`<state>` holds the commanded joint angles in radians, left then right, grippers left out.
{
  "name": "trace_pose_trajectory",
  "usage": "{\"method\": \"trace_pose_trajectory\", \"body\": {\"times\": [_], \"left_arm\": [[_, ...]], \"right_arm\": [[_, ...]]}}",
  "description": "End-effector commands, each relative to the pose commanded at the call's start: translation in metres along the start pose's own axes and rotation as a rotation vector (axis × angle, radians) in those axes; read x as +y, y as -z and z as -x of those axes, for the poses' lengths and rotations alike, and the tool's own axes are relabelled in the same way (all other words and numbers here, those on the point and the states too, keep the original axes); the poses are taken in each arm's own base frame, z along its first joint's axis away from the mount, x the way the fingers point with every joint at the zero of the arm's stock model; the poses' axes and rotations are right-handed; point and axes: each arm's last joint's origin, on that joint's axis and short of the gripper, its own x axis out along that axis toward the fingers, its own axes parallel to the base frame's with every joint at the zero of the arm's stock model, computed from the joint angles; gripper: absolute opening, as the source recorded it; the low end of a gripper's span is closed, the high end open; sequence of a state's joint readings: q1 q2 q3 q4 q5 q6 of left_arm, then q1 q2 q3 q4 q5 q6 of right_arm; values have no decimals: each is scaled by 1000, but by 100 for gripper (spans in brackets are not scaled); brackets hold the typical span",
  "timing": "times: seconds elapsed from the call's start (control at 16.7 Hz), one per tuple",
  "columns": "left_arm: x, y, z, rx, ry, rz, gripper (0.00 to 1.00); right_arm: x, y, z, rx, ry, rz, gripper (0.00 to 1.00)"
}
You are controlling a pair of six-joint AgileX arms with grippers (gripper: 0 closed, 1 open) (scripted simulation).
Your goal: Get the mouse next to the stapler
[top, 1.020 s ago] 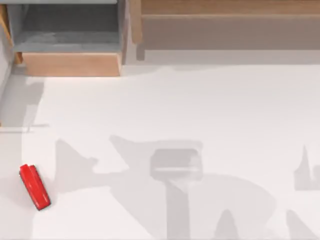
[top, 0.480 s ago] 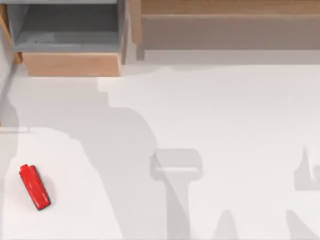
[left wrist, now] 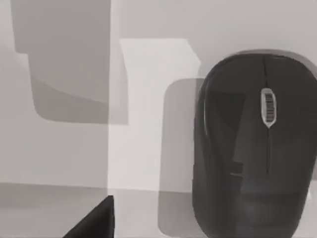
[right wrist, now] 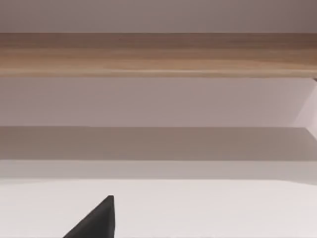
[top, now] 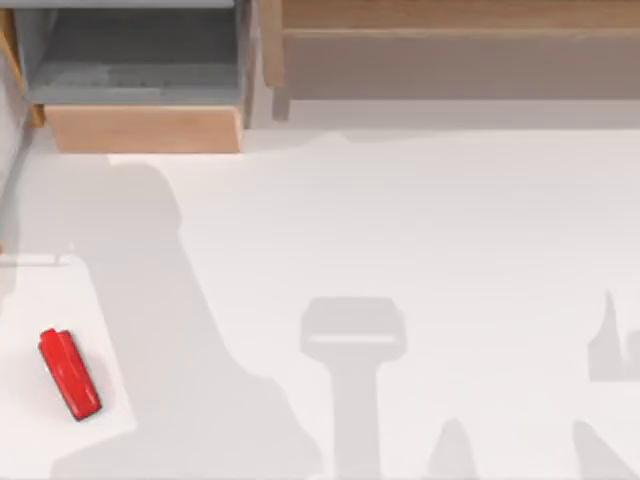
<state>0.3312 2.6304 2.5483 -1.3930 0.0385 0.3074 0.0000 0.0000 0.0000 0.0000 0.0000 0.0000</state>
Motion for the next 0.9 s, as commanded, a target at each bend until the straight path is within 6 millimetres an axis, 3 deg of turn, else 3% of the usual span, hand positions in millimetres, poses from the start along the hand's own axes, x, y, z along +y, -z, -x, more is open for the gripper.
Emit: {"method": "trace_pose_trajectory", "body": {"times": [0.9], "left_arm": [[3, 9, -12, 2, 1, -3, 100]], "right_arm": [[0, 0, 0, 0, 0, 0, 100]]}}
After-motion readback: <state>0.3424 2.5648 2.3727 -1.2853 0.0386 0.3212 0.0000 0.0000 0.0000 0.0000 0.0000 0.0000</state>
